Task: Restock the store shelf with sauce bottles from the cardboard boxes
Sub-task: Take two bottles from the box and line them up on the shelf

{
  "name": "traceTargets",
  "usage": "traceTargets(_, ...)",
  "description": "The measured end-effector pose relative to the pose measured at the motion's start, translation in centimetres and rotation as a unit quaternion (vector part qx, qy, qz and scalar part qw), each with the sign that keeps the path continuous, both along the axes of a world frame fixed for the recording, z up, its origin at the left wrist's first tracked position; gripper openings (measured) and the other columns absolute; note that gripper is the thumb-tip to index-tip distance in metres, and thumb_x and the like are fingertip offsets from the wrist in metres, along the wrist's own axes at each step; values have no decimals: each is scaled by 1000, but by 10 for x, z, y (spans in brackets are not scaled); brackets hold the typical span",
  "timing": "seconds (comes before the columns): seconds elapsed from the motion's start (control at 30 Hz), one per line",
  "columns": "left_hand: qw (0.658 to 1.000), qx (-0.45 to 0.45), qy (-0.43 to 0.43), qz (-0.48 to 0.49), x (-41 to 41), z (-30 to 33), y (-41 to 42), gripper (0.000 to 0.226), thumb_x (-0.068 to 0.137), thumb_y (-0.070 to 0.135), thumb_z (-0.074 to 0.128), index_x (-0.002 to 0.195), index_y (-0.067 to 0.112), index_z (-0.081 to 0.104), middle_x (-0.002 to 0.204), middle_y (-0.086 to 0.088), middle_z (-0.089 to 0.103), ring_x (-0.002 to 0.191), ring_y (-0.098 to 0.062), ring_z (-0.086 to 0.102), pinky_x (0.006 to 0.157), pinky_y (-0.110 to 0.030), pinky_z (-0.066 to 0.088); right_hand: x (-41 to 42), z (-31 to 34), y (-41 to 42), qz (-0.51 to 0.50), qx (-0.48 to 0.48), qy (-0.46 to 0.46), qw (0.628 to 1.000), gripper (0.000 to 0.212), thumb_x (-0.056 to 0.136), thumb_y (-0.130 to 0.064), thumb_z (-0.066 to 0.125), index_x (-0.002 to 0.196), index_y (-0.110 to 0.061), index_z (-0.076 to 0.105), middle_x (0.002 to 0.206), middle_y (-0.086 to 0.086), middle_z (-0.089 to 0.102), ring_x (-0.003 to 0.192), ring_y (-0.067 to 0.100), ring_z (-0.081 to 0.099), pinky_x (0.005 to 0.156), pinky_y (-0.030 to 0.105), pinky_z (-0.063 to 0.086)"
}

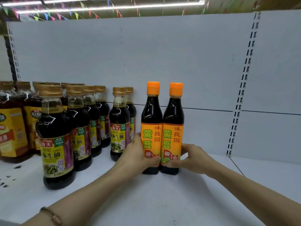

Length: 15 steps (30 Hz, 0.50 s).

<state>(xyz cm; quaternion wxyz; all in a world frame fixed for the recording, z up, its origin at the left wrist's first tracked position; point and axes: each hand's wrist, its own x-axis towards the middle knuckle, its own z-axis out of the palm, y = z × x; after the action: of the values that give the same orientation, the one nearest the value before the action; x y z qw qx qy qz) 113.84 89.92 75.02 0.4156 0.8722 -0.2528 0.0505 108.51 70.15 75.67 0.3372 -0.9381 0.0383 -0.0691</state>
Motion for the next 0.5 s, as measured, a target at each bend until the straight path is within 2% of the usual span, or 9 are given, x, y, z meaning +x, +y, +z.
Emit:
traceTargets(0.1,999,7,2,54,13,6,-13,69,77,31,78,122,17,29,100,6,54,86,-11,55,74,-24,45,19,0,2,-30,-25,-7,999,61,73,-47,79,123,-21,57,110,-6,63,96,11,60,75,19,47)
traceTargets(0.17,996,16,23,83,25,12,-21,74,77,31,79,127,11,28,98,4,51,87,-14,54,73,-27,45,34,0,3,-53,-49,-9,997,66,74,-48,78,126,-18,51,116,-1,62,100,14,59,82,25,49)
traceTargets(0.3,991,41,44,121,44,14,-31,79,77,32,78,133,7,28,114,-4,54,100,-22,58,79,-33,50,59,-3,4,-74,-49,-30,996,75,74,-46,79,130,-14,41,124,5,59,108,21,60,88,32,52)
traceTargets(0.5,987,56,65,136,62,19,-38,87,77,33,78,140,7,23,129,-11,49,116,-28,53,93,-38,49,78,1,-1,-68,-61,-5,996,71,76,-44,78,128,-12,41,127,7,57,110,23,59,89,33,52)
